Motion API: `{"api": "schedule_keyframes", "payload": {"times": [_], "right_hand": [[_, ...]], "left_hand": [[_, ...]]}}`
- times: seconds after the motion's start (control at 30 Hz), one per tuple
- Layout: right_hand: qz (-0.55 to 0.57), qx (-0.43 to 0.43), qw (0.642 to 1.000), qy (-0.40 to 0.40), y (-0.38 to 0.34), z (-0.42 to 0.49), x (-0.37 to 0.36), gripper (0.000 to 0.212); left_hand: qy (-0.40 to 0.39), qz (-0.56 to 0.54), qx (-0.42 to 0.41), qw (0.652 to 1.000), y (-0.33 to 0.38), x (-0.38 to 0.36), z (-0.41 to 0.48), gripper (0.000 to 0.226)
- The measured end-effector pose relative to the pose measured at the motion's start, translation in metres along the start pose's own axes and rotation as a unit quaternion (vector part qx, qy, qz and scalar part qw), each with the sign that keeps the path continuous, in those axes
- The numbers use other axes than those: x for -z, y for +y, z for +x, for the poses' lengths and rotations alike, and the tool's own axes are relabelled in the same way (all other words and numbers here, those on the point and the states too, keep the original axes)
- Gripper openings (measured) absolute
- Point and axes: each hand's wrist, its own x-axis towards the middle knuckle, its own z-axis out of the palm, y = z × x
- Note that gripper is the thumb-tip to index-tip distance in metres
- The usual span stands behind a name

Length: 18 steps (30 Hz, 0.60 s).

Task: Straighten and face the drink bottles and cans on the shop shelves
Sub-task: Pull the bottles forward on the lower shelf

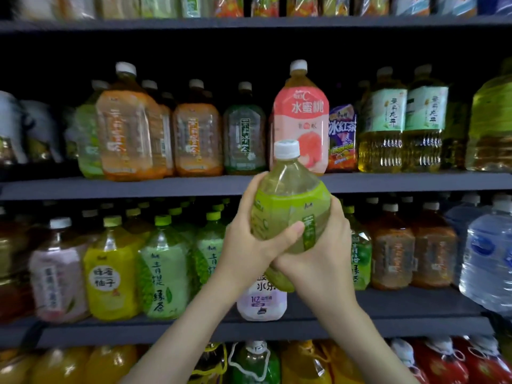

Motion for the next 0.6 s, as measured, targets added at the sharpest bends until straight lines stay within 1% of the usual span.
{"api": "schedule_keyframes", "payload": {"times": [0.07, 0.23, 0.33, 0.4, 0.43, 0.5, 0.53, 0.6], "right_hand": [[0.014, 0.006, 1.0, -0.001, -0.012, 0.003, -0.006, 0.097], [0.056, -0.013, 0.998, -0.014, -0.016, 0.006, -0.026, 0.102], [0.021, -0.001, 0.999, -0.035, -0.019, 0.007, -0.038, 0.103], [-0.021, 0.029, 0.996, -0.081, -0.023, 0.009, -0.045, 0.104], [-0.02, 0.035, 0.993, -0.112, -0.026, 0.011, -0.047, 0.107], [0.026, 0.018, 0.982, -0.188, -0.036, 0.018, -0.052, 0.111], [0.063, -0.003, 0.972, -0.228, -0.044, 0.024, -0.056, 0.104], [0.125, -0.042, 0.946, -0.297, -0.064, 0.036, -0.061, 0.076]], "left_hand": [[-0.004, 0.005, -0.001, 1.0, 0.007, 0.012, 0.005, 0.078], [-0.013, 0.035, -0.013, 0.999, 0.011, 0.037, 0.01, 0.081], [0.018, 0.012, -0.005, 1.0, 0.003, 0.048, 0.006, 0.072], [0.048, -0.019, 0.022, 0.998, -0.002, 0.059, 0.004, 0.068], [0.057, -0.03, 0.04, 0.997, -0.003, 0.067, 0.005, 0.065], [0.06, -0.043, 0.08, 0.994, 0.0, 0.086, 0.009, 0.058], [0.059, -0.049, 0.101, 0.992, 0.004, 0.097, 0.011, 0.056], [0.065, -0.068, 0.15, 0.984, 0.017, 0.118, 0.018, 0.057]]}}
